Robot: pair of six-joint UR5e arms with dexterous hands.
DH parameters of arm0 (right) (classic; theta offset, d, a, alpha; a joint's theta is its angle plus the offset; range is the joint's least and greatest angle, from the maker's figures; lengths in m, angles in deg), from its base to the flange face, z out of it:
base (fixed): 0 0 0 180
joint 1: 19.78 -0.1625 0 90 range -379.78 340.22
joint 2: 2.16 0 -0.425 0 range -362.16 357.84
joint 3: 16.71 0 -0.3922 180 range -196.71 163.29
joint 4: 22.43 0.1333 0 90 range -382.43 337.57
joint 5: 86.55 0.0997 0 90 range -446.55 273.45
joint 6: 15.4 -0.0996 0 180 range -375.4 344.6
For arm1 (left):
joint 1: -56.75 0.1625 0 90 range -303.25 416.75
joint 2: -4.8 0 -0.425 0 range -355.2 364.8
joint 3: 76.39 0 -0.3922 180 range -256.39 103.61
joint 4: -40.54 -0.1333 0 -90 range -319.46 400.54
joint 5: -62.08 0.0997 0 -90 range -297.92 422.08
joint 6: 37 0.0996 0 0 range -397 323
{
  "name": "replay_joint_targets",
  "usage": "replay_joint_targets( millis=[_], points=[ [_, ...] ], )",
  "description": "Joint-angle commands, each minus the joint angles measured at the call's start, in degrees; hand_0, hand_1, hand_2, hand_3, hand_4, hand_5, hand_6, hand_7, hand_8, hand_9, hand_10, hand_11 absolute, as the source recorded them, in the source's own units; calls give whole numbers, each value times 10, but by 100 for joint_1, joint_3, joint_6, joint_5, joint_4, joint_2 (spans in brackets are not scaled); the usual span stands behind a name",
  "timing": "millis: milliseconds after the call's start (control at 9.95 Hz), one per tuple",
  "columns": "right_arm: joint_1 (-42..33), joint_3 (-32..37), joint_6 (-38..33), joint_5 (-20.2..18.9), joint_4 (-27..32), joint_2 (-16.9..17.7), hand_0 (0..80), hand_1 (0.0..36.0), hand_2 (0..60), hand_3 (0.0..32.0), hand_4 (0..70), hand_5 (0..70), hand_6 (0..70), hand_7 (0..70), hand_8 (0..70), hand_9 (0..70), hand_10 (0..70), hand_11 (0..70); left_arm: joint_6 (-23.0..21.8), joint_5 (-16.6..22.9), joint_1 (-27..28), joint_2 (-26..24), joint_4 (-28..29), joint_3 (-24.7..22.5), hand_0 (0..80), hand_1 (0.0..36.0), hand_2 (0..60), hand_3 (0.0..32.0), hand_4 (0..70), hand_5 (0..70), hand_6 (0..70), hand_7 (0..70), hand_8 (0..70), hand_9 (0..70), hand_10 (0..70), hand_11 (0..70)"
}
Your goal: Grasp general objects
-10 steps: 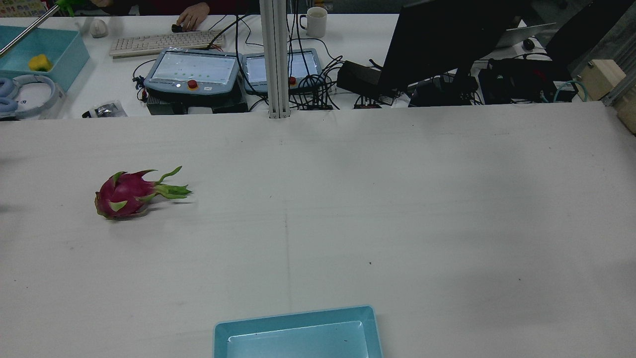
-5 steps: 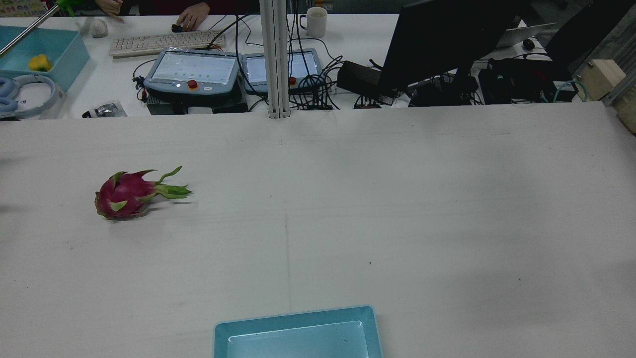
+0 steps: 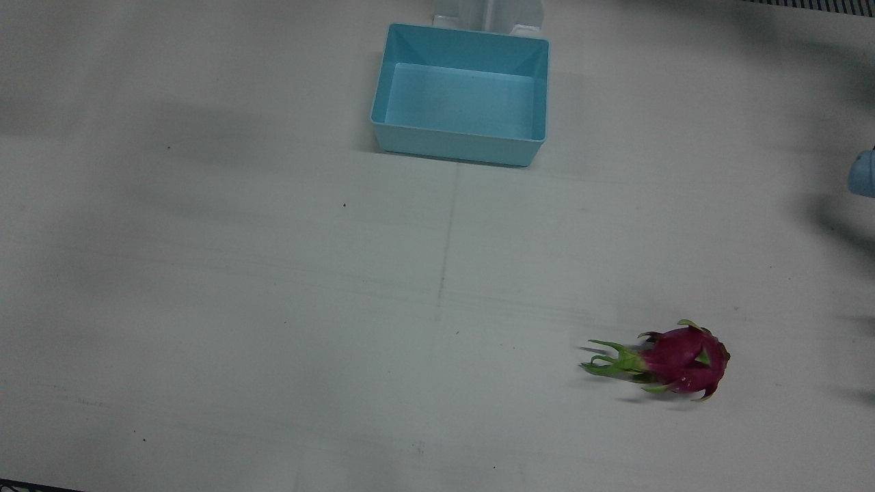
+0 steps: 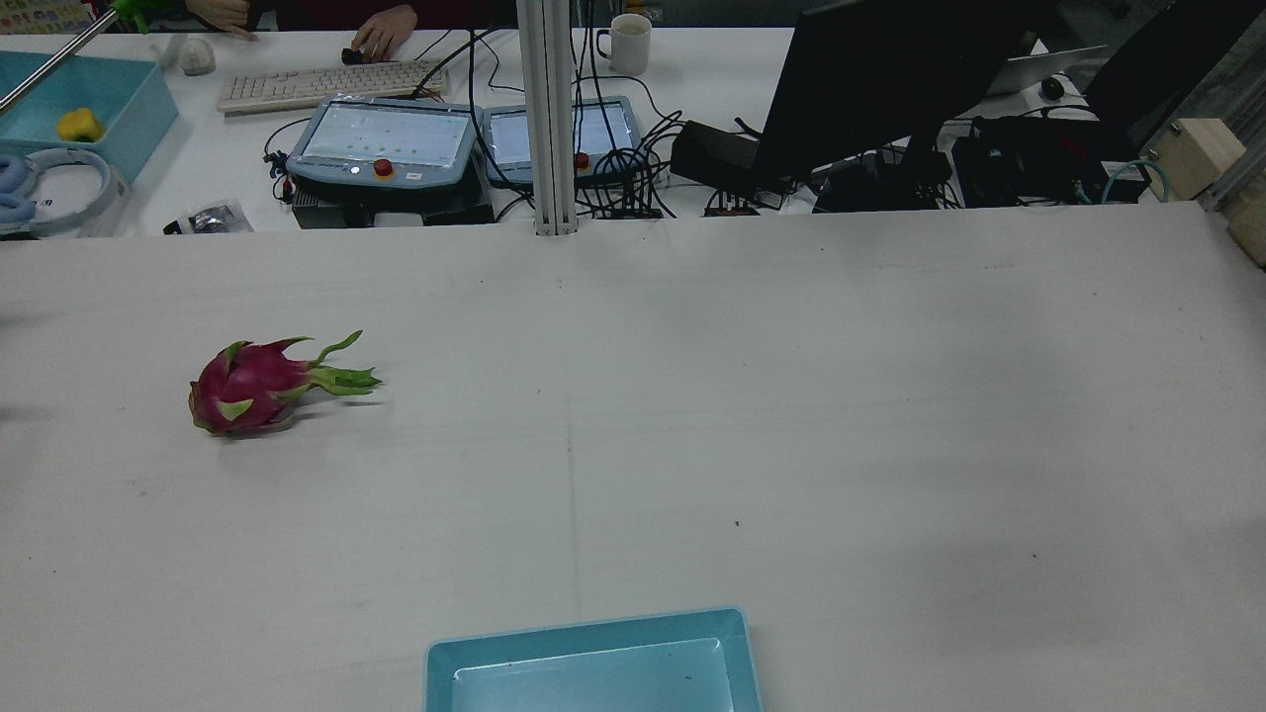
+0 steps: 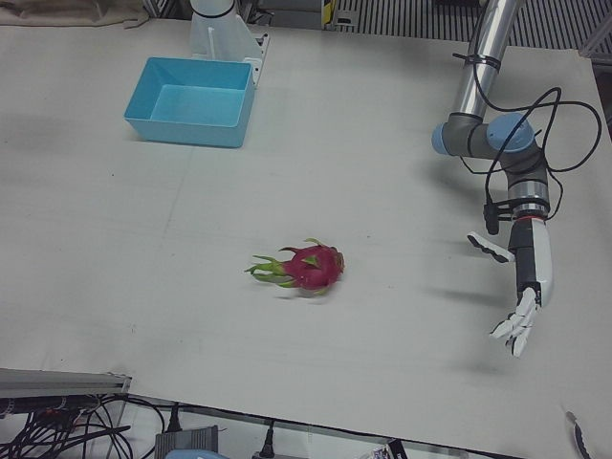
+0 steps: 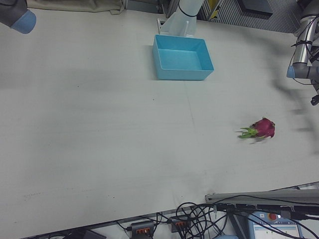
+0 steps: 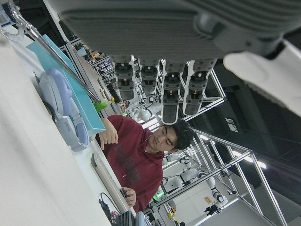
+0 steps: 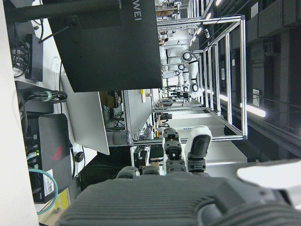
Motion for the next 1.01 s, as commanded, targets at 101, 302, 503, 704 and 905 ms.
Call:
replay_joint_targets(
  millis=[101, 302, 503, 704, 905],
  points=[
    [1, 0, 0, 0, 0, 2, 0, 0, 0, 0, 0, 0, 0, 0, 0, 0, 0, 0, -111, 19, -48, 4, -273, -304, 377, 0, 0, 0, 153, 151, 247, 272, 161, 83, 111, 157],
    [1, 0, 0, 0, 0, 2, 0, 0, 0, 0, 0, 0, 0, 0, 0, 0, 0, 0, -189, 19, -75, 4, -336, -358, 387, 0, 0, 0, 164, 167, 246, 275, 150, 75, 101, 142],
    [1, 0, 0, 0, 0, 2, 0, 0, 0, 0, 0, 0, 0, 0, 0, 0, 0, 0, -190, 28, -75, 4, -371, -359, 387, 0, 0, 0, 164, 167, 245, 274, 150, 73, 98, 138],
    [1, -9, 0, 0, 0, 2, 0, 0, 0, 0, 0, 0, 0, 0, 0, 0, 0, 0, -181, 36, -75, 4, -380, -367, 391, 0, 0, 0, 164, 171, 245, 274, 147, 72, 97, 137],
    [1, -9, 0, 0, 0, 1, 0, 0, 0, 0, 0, 0, 0, 0, 0, 0, 0, 0, -181, 45, -75, 4, -389, -359, 392, 0, 0, 0, 159, 168, 242, 272, 146, 73, 99, 140]
  ],
)
